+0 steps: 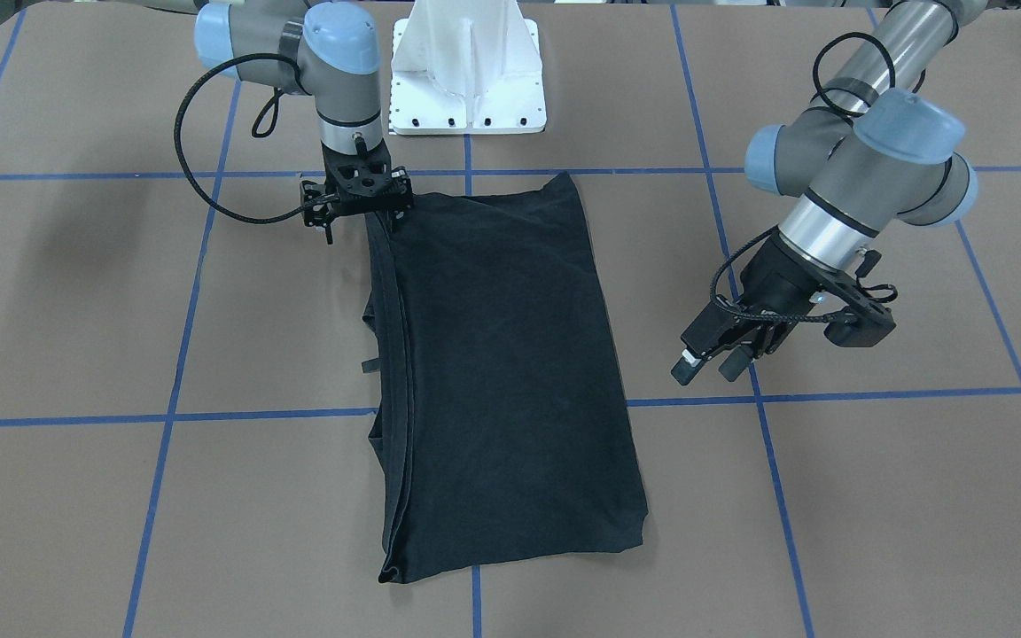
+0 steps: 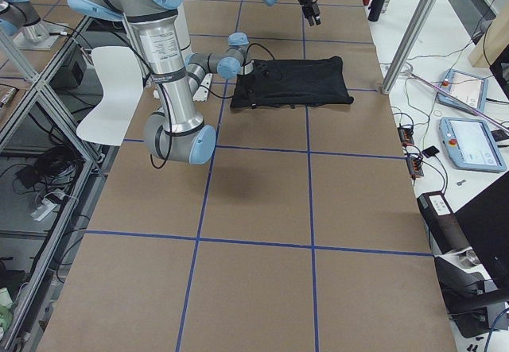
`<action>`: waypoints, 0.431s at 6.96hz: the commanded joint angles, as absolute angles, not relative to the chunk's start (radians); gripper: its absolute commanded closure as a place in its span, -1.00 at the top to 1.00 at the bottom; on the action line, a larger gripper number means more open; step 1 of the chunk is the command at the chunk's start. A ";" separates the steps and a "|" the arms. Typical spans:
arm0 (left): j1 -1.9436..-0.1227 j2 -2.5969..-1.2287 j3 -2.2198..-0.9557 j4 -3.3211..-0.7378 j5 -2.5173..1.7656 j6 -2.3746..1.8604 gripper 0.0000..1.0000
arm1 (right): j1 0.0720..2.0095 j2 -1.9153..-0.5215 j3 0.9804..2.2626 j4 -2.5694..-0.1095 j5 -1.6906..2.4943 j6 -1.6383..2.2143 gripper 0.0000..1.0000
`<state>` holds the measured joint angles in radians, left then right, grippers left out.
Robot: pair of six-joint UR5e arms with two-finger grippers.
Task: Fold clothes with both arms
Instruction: 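Lower the right gripper onto the shirt's side edge nearest it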
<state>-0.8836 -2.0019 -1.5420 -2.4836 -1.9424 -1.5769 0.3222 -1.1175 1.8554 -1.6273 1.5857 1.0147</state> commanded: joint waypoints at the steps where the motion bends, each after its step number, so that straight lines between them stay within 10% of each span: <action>1: -0.884 -2.003 -1.545 -2.484 -1.944 -1.577 1.00 | 0.321 -1.120 1.848 -1.629 1.591 1.009 1.00; 3: -0.884 -2.003 -1.545 -2.484 -1.944 -1.577 1.00 | 0.319 -1.118 1.836 -1.628 1.592 1.011 1.00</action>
